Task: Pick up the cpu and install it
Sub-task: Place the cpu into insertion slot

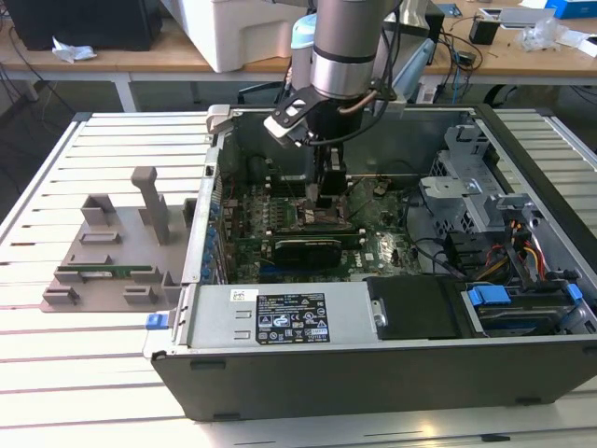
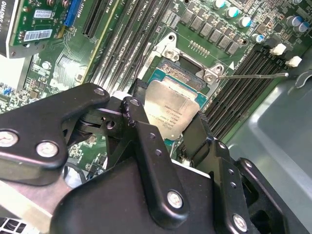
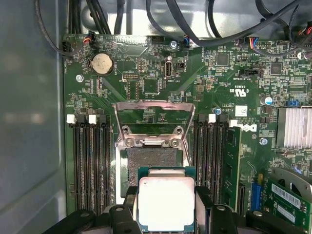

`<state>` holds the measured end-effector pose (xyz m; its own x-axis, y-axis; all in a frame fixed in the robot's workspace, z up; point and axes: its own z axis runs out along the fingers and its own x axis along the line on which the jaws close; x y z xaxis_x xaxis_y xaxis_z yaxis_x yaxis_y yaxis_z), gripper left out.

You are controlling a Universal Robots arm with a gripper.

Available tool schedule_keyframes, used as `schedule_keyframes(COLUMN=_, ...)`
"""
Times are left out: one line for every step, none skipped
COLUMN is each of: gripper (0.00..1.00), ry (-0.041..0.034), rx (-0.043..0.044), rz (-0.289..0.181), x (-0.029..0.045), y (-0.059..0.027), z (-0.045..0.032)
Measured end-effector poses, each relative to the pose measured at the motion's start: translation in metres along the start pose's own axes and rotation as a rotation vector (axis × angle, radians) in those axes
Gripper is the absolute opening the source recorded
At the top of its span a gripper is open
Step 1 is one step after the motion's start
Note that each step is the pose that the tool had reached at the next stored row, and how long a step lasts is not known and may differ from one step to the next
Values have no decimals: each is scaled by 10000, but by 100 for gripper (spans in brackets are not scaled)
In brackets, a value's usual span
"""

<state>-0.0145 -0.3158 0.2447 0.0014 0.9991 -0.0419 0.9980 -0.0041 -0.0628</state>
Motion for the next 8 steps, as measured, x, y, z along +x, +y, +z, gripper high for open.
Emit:
schedule_keyframes(gripper=55, ry=0, rx=0, rz=0, x=0, y=0, z=3)
schedule_keyframes(gripper=55, ry=0, rx=0, rz=0, x=1, y=1, z=13)
schedule_keyframes(gripper=55, ry=1, rx=0, rz=0, x=1, y=2, z=22)
schedule_keyframes(gripper=55, ry=0, rx=0, rz=0, x=1, y=2, z=29)
schedule_keyframes(gripper=55, ry=0, rx=0, rz=0, x=2, y=2, z=35)
schedule_keyframes(gripper=55, ry=0, rx=0, rz=0, x=2, y=3, z=41)
schedule_keyframes(gripper=55, ry=1, rx=-1, rz=0, x=2, y=3, z=49)
schedule_keyframes(gripper=55, ry=0, rx=0, rz=0, x=3, y=4, z=64)
